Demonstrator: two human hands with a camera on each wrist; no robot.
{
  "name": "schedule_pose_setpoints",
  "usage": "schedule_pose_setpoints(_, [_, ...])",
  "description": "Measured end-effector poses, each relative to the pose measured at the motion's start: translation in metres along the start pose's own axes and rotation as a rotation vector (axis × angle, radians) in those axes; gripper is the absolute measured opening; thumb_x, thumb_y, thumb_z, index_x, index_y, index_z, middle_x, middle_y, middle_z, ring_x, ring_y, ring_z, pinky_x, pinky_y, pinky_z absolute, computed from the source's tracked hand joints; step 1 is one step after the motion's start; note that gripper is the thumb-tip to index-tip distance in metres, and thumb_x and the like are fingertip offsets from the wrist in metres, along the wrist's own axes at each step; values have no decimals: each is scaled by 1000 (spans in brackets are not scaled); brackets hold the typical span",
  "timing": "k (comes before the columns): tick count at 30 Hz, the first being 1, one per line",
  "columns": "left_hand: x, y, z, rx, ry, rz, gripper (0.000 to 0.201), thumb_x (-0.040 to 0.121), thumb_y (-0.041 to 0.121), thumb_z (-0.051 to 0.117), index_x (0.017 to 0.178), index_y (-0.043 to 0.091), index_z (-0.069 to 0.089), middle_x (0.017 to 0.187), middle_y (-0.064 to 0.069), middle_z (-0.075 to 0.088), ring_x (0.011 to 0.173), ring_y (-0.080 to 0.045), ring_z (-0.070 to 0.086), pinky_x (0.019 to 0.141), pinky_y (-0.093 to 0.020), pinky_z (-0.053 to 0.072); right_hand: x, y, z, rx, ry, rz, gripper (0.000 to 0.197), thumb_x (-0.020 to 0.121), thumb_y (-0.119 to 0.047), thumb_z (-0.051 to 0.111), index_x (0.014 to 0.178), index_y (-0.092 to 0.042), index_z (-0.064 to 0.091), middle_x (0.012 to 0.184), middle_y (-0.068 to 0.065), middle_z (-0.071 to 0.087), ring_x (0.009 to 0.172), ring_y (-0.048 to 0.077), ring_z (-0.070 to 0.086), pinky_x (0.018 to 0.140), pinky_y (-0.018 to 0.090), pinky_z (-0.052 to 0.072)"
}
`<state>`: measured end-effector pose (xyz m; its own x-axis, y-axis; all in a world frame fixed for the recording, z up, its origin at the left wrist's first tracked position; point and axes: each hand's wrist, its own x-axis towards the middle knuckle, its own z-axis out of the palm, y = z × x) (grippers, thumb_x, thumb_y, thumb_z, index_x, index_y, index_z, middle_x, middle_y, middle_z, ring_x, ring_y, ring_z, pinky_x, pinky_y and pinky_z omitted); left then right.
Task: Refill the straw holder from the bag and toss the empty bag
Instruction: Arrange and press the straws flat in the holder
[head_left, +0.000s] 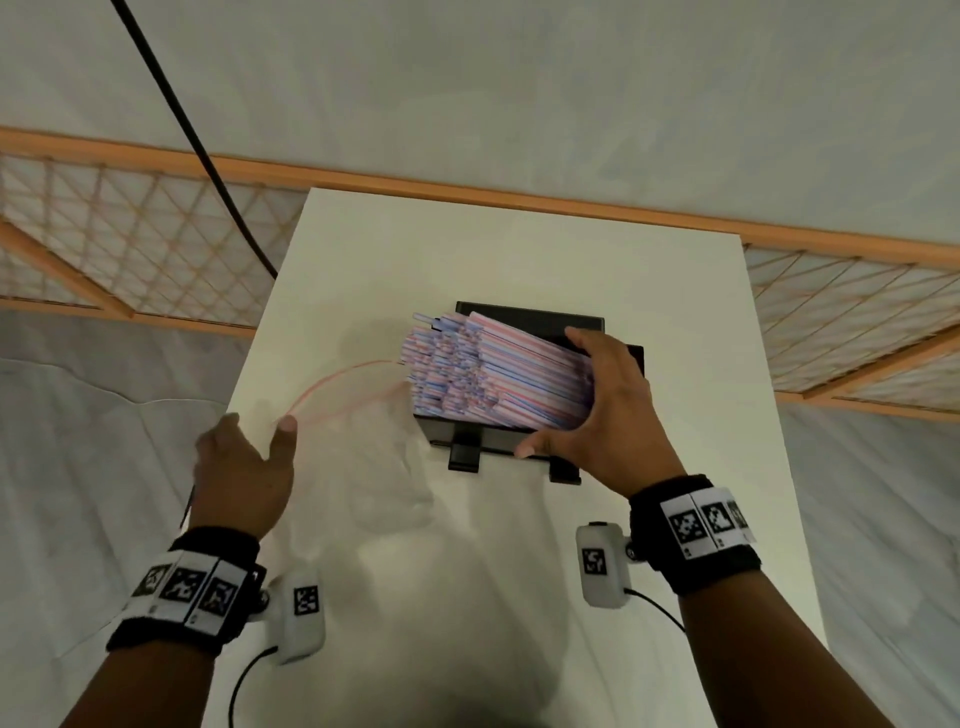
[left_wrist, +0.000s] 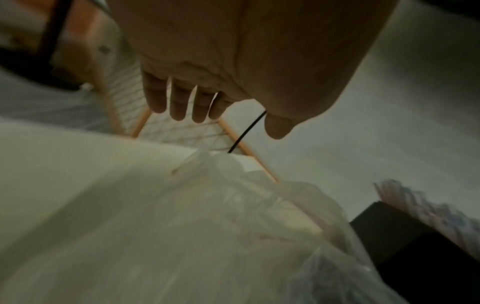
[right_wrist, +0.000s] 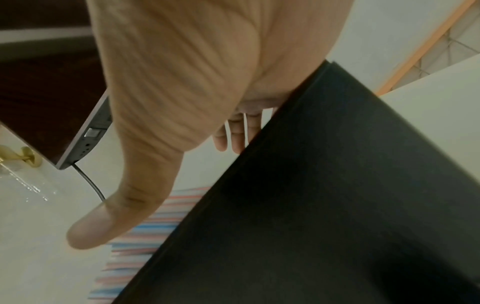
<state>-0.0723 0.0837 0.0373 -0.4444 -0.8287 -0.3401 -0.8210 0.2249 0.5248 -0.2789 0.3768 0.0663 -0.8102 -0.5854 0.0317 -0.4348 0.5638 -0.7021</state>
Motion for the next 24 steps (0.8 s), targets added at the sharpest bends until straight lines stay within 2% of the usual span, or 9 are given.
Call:
schedule_pose_setpoints(1, [-3,9,-4,17,35,60,77,94,63,43,144,4,40,146,-26,41,133,-45,44,111,-54,38,0,1,0,-12,-4,-1,134,42,-81,81,153,-19,38,150,0,46,139,20,44,116,53,41])
schedule_pose_setpoints(3, [-13,37,-9,-23,31,188,61,99,53,43,143,11,47,146,-18,46,133,-35,48,108,-42,38,1,2,1,-40,-11,-4,137,41,-83,79,154,-18,38,152,2,46,140,21,43,119,52,37])
schedule_pose_setpoints(6, [-20,84,1,-214,-47,309,37,103,39,45,129,18,61,134,-3,60,112,-12,54,87,-14,34,0,2,0,-90,-44,-6,140,40,-88,70,156,-18,36,154,2,45,142,20,41,122,46,32])
schedule_pose_setpoints(9, [-16,129,17,-319,-116,442,34,103,39,46,128,21,61,129,8,61,111,-5,53,77,4,33,4,5,0,-141,-83,-33,144,40,-95,64,157,-17,33,156,3,43,145,20,38,123,46,30])
schedule_pose_setpoints(13, [-3,160,40,-407,-219,395,36,103,42,47,130,21,59,125,12,59,118,-8,52,89,-13,36,16,7,-3,-219,-125,-90,149,39,-100,56,158,-14,31,159,7,41,149,25,36,124,49,25])
schedule_pose_setpoints(16, [3,163,49,-468,-272,353,44,102,48,45,131,20,63,125,10,60,117,-8,53,98,-24,36,24,5,-2,-238,-163,-100,149,40,-94,66,160,-15,28,161,7,39,151,25,34,126,51,22])
schedule_pose_setpoints(19, [5,163,56,-470,-269,419,43,101,50,47,120,20,70,122,4,70,115,-14,63,102,-32,46,25,4,1,-230,-180,-100,146,43,-86,73,160,-14,27,162,7,39,149,24,33,126,49,18])
schedule_pose_setpoints(22, [5,162,62,-491,-250,469,40,96,51,52,112,22,74,114,5,75,111,-13,67,104,-37,51,28,3,3,-183,-188,-99,144,46,-79,82,160,-15,25,159,4,41,144,20,36,125,45,17])
schedule_pose_setpoints(24, [5,161,64,-490,-240,511,36,95,48,56,110,22,75,112,8,75,110,-10,68,103,-35,51,31,2,4,-151,-202,-104,144,46,-74,86,161,-15,23,157,2,43,140,16,35,123,41,16])
